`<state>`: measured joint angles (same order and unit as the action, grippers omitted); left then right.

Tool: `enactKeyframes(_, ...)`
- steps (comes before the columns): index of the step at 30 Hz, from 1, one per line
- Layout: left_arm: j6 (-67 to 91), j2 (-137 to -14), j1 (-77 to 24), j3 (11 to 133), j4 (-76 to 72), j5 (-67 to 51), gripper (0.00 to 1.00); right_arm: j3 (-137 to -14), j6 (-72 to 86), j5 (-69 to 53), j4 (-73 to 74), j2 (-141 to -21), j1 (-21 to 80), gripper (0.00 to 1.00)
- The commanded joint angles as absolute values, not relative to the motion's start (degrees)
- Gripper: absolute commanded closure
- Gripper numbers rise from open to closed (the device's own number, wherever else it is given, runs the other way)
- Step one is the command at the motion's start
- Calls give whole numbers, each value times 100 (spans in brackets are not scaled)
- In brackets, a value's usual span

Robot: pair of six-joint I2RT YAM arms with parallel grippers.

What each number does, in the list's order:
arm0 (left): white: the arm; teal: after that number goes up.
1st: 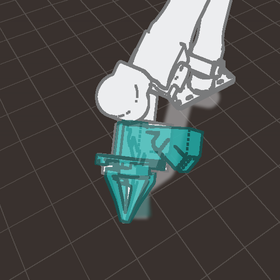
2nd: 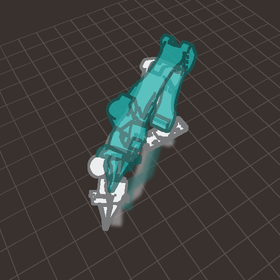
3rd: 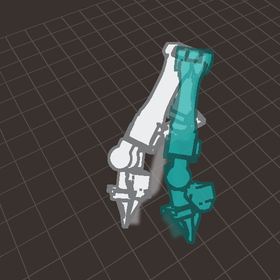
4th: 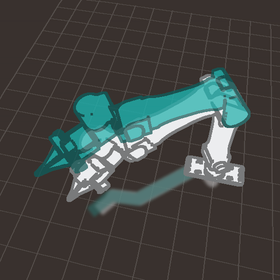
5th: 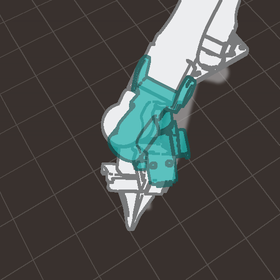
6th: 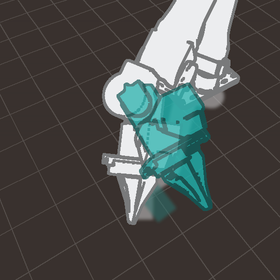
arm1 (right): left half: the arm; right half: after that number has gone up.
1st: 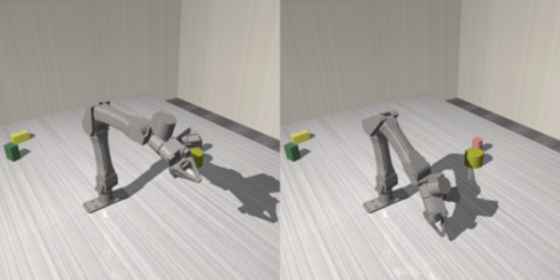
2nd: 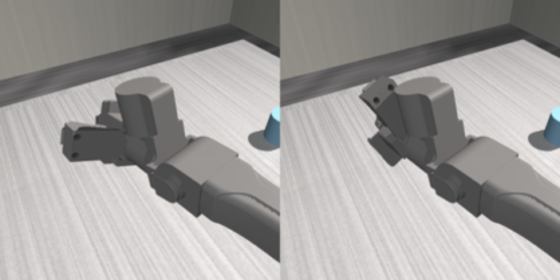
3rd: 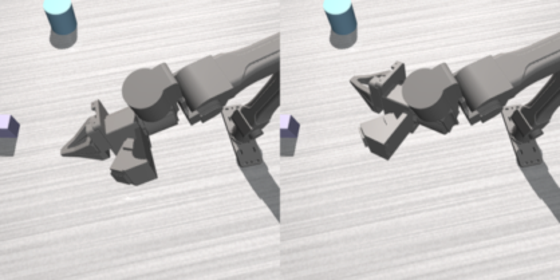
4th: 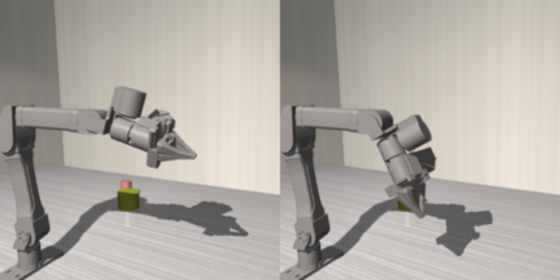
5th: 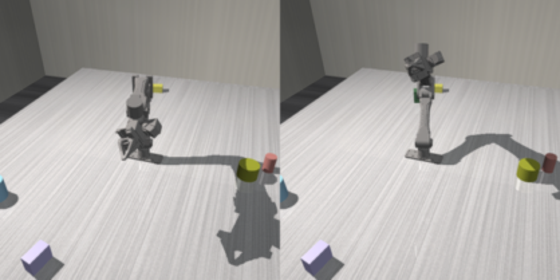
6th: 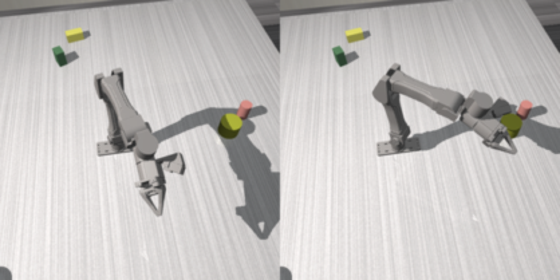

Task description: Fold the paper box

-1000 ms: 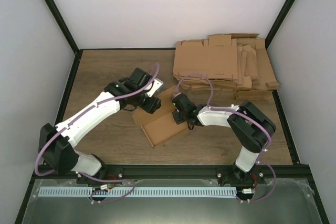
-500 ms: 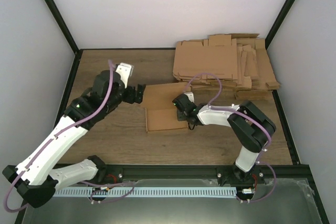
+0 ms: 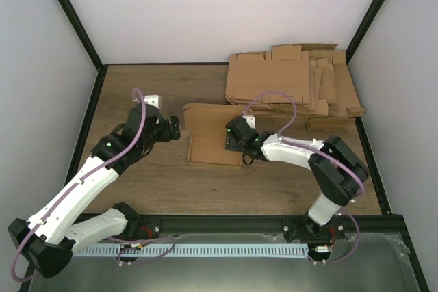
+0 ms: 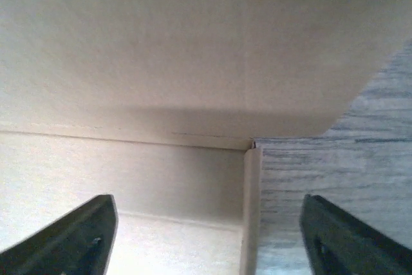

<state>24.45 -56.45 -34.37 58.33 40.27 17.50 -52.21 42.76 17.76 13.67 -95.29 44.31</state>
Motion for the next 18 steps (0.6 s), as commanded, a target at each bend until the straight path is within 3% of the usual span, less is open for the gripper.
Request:
enactKeyframes(1,2527,-5461,-3406,5628,3708,1672,0,-5154,3808,1746,1284,-9038,4391,10)
enactKeyframes(5,2447,-5306,-3401,5338,3521,1488,0,-4814,3394,1826,1186,-8352,4386,0)
enactKeyframes(9,2336,-5335,-3402,5123,3369,1270,0,-4391,2851,1830,864,-7710,4281,0)
enactKeyframes(12,2344,-5429,-3374,5029,3196,886,0,-4294,2363,1153,702,-7395,3969,0)
enactKeyframes(18,2324,-5574,-2043,4810,2818,-901,0,-4277,1637,-514,667,-6713,3083,0)
